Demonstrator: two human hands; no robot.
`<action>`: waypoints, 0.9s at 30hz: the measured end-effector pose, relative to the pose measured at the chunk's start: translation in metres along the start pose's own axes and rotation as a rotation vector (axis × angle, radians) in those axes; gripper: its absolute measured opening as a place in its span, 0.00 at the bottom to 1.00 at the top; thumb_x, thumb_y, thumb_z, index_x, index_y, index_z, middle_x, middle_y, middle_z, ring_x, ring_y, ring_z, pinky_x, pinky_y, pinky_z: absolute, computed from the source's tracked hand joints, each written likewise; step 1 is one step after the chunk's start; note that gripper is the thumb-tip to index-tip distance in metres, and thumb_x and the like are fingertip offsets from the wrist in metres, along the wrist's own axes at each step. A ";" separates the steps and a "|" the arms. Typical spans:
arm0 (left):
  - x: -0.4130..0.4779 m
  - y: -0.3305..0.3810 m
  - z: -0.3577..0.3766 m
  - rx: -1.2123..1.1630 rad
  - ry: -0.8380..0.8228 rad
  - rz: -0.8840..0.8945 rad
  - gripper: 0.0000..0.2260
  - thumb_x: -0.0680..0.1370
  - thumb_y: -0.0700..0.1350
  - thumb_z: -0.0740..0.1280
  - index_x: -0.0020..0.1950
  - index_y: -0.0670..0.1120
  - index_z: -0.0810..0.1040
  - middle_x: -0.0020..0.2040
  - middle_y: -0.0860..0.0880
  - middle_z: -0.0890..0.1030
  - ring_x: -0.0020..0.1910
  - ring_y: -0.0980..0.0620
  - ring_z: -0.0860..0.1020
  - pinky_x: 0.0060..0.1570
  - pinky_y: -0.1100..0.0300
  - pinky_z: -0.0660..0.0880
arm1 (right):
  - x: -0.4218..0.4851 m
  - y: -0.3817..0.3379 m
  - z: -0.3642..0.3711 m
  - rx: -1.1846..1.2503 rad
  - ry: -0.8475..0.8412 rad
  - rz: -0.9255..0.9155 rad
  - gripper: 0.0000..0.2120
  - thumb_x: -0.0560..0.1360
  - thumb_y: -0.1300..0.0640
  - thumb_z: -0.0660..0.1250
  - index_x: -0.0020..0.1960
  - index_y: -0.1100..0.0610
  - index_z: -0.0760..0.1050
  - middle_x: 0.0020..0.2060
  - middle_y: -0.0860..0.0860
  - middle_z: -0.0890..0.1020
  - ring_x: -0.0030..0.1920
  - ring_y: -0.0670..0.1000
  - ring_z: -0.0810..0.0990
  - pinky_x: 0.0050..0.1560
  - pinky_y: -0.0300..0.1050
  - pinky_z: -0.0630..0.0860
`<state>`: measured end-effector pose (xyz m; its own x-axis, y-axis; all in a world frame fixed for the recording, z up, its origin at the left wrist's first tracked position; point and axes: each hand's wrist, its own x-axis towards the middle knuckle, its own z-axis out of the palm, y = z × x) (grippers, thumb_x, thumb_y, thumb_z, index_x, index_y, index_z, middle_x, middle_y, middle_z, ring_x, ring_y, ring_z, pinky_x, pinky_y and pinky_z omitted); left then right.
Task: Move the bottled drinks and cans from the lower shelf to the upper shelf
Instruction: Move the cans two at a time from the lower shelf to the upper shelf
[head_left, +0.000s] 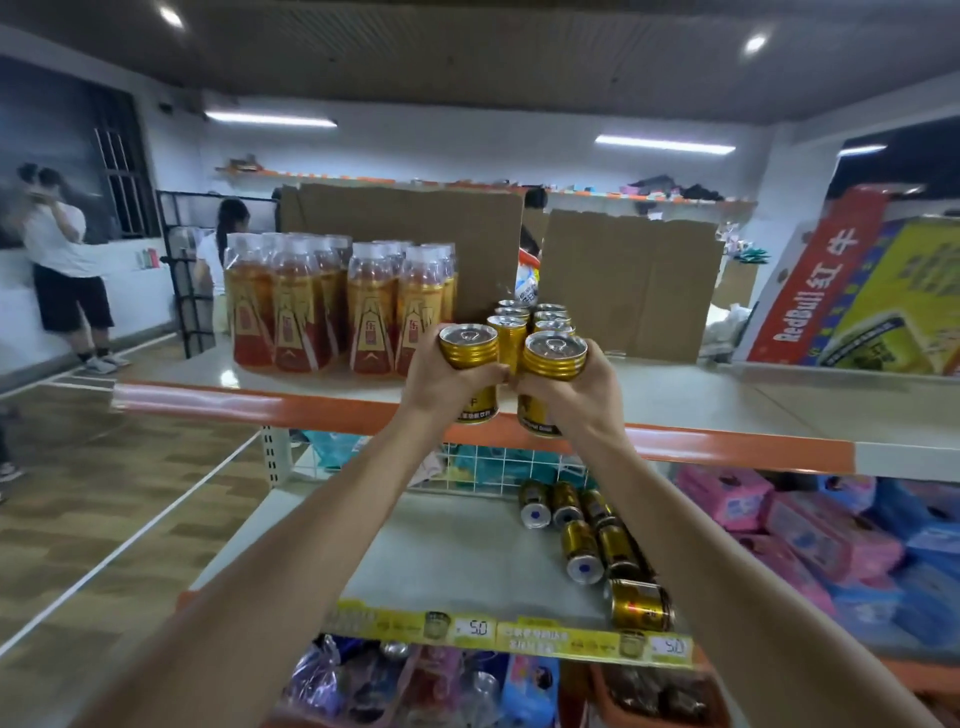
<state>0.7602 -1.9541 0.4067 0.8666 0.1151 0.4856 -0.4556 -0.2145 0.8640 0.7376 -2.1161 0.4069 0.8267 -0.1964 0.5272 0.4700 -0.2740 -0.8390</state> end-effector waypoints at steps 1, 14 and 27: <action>0.008 0.001 0.003 0.011 -0.004 0.009 0.21 0.65 0.42 0.81 0.52 0.50 0.75 0.45 0.58 0.79 0.41 0.67 0.77 0.40 0.72 0.71 | 0.006 0.002 -0.001 -0.002 0.013 0.016 0.26 0.54 0.52 0.80 0.50 0.47 0.77 0.44 0.44 0.85 0.45 0.45 0.83 0.47 0.47 0.81; 0.070 -0.042 0.036 0.038 -0.004 -0.083 0.29 0.64 0.46 0.81 0.60 0.46 0.72 0.53 0.50 0.79 0.51 0.53 0.78 0.42 0.68 0.72 | 0.066 0.044 0.002 -0.058 0.021 0.093 0.25 0.60 0.58 0.82 0.52 0.52 0.74 0.43 0.43 0.81 0.45 0.47 0.82 0.48 0.47 0.79; 0.084 -0.056 0.056 0.023 -0.050 -0.110 0.29 0.64 0.45 0.82 0.59 0.47 0.70 0.54 0.51 0.78 0.53 0.53 0.77 0.48 0.63 0.73 | 0.091 0.084 0.010 -0.133 -0.080 0.110 0.22 0.52 0.46 0.79 0.40 0.56 0.81 0.38 0.52 0.86 0.42 0.56 0.85 0.43 0.61 0.81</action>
<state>0.8698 -1.9872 0.3913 0.9205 0.0906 0.3801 -0.3528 -0.2256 0.9081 0.8554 -2.1472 0.3829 0.8953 -0.1581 0.4164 0.3349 -0.3777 -0.8633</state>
